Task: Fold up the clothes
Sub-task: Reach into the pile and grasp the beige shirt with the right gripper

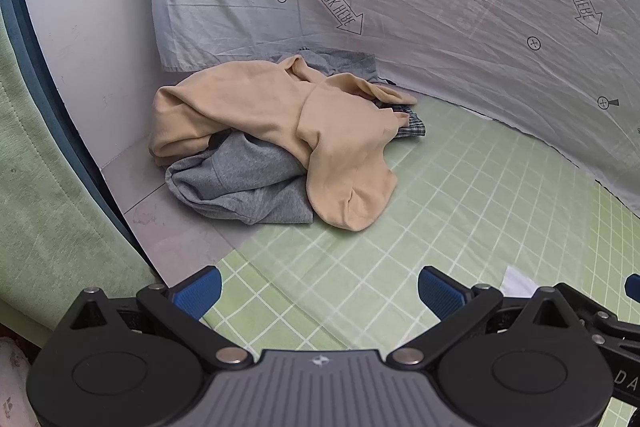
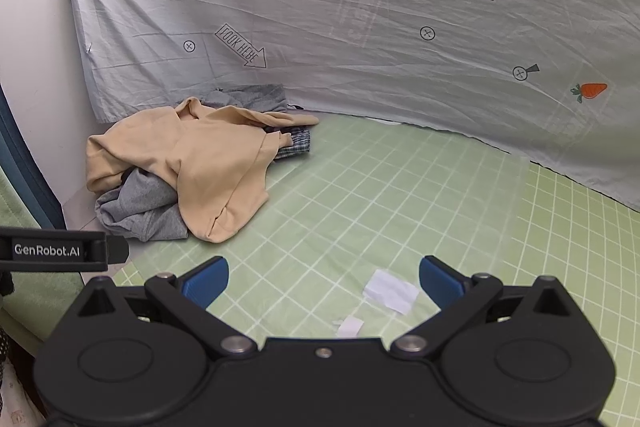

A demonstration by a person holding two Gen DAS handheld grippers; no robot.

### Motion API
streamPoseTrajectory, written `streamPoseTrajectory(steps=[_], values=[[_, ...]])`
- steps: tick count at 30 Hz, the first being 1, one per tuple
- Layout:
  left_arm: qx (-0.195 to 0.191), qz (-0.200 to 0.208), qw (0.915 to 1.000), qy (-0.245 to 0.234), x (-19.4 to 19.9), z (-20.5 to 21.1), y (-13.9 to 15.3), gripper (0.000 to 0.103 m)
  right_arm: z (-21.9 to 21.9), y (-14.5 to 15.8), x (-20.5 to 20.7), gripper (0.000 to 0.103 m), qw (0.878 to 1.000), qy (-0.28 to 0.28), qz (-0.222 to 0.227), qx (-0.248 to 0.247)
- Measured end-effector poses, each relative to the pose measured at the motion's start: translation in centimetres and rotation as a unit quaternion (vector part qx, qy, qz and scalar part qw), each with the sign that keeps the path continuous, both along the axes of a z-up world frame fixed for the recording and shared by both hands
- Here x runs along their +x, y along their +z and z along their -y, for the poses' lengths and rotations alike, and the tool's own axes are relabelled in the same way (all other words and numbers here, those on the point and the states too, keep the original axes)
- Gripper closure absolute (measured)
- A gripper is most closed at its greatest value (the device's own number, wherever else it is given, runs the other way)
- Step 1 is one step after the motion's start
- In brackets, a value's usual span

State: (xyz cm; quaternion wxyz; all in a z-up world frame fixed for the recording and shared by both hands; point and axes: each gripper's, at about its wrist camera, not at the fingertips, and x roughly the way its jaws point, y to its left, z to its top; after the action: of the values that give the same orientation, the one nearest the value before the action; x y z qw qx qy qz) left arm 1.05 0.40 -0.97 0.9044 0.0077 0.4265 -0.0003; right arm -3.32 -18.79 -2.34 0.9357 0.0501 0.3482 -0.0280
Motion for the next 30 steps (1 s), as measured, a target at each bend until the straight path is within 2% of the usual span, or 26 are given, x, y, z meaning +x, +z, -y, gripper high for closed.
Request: streamPoseTrajectory(steps=[5,9,14,19,23,30], values=[[-0.004,-0.02,0.9996,0.017,1.8,-1.4,-0.2,0.0,0.0,0.4,2.2,0.001,1.0,0.009,0.005,-0.017],[0.006,-0.029,0.9991,0.029,4.7,-2.8,-0.6,0.0,0.2,1.0,4.9,0.001,0.999,0.011,0.017,-0.027],[-0.012,-0.043,0.9963,0.074,10.3,-5.8,-1.3,0.0,0.3,0.8,10.5,0.007,0.999,0.012,0.011,-0.031],[-0.033,-0.049,0.9922,0.11,16.6,-9.0,-2.7,0.0,-1.4,-1.0,17.9,0.015,0.999,0.032,-0.001,-0.026],[-0.052,-0.056,0.9874,0.139,21.5,-11.3,-4.2,0.005,-3.1,-3.1,24.3,0.023,0.999,0.034,-0.029,0.008],[-0.09,-0.071,0.9779,0.175,26.7,-13.4,-7.0,0.016,-6.5,-5.9,33.6,0.023,0.994,0.04,-0.053,0.086]])
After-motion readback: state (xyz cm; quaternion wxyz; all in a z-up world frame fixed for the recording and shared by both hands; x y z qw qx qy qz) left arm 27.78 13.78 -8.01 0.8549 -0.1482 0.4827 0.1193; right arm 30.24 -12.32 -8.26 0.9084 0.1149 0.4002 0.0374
